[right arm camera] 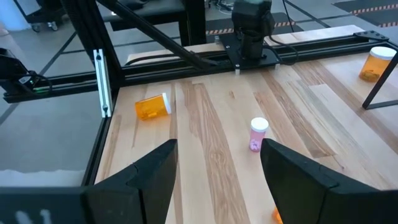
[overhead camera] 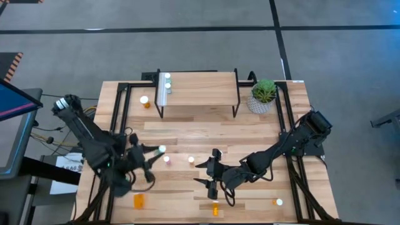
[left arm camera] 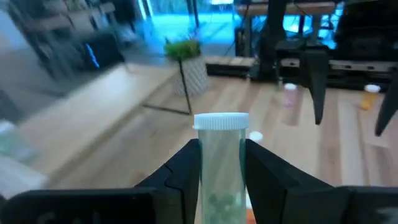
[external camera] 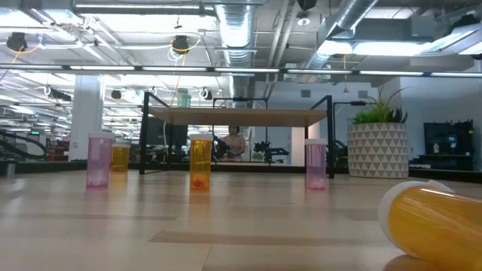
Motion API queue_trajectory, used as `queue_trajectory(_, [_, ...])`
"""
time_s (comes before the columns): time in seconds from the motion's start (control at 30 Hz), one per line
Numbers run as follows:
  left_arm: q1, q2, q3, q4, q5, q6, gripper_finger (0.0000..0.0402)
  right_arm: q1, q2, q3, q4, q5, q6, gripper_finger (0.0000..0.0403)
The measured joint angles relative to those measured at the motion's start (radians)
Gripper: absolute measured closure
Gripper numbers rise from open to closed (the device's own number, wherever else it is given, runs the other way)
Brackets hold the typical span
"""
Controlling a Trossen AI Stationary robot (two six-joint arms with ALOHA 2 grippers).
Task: Pick and place medicine bottles onto shelf by color
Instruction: Put the blue pill bottle on the shelf aligned with the other blue pill bottles
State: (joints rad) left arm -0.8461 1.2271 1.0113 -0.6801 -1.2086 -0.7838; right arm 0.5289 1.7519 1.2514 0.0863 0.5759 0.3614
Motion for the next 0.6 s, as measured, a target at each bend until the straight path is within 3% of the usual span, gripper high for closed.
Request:
queue_trajectory(0.2, [0.129, -0.019, -0.07, 0.402, 0.377, 0.348, 0.0308, -0.001, 0.0, 0.0, 0.005, 0.0, -0.001, 0.0148])
queue_trajectory(0.3, [0.178, -0.015, -0.113, 0.63, 0.499, 0.544, 0.0308, -0.001, 0.0, 0.0, 0.007, 0.0, -0.001, 0.0148])
queue_trajectory(0.37, [0.222, -0.018, -0.141, 0.702, 0.516, 0.63, 0.0308, 0.002, 0.0, 0.0, 0.006, 0.0, 0.003, 0.0148])
queue_trajectory(0.5, [0.343, -0.066, -0.212, 0.754, 0.461, 0.661, 0.0308, 0.017, 0.0, 0.0, 0.004, 0.0, 0.008, 0.0148])
queue_trajectory(0.6, [0.433, -0.115, -0.31, 0.886, 0.495, 0.735, 0.0308, 0.022, 0.0, 0.0, 0.003, 0.0, 0.003, 0.0148])
